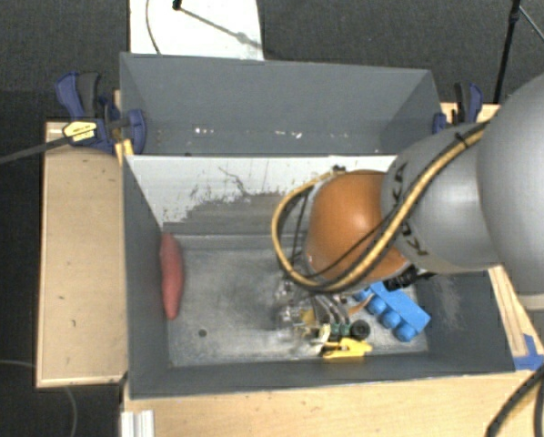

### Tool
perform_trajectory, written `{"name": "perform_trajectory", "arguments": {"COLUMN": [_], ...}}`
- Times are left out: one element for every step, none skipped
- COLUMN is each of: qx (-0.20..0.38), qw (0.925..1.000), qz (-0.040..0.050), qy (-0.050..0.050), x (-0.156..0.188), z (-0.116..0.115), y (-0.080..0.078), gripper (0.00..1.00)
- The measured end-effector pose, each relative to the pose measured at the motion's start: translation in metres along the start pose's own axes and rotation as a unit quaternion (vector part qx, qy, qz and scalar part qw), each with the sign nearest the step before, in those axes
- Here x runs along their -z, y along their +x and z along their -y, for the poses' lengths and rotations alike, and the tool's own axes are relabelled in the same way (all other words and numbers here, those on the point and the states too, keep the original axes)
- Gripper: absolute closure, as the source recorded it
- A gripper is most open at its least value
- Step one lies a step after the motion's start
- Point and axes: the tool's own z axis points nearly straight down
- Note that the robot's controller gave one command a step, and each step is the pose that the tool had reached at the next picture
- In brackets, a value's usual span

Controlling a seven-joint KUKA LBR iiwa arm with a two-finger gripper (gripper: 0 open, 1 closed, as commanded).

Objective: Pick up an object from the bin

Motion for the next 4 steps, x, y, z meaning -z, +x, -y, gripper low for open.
{"name": "perform_trajectory", "arguments": {"qx": [0.011, 0.010, 0.008, 0.007], "qw": [0.9999, 0.9999, 1.0000, 1.0000], "qz": [-0.0037, 0.0003, 0.0003, 0.0002], "qy": [0.001, 0.000, 0.000, 0.000], "x": [0.040, 0.102, 0.102, 0.102], "z": [-0.005, 0.015, 0.015, 0.015], "y": [0.002, -0.003, -0.003, -0.003], "gripper": [1.00, 1.00, 0.00, 0.00]}}
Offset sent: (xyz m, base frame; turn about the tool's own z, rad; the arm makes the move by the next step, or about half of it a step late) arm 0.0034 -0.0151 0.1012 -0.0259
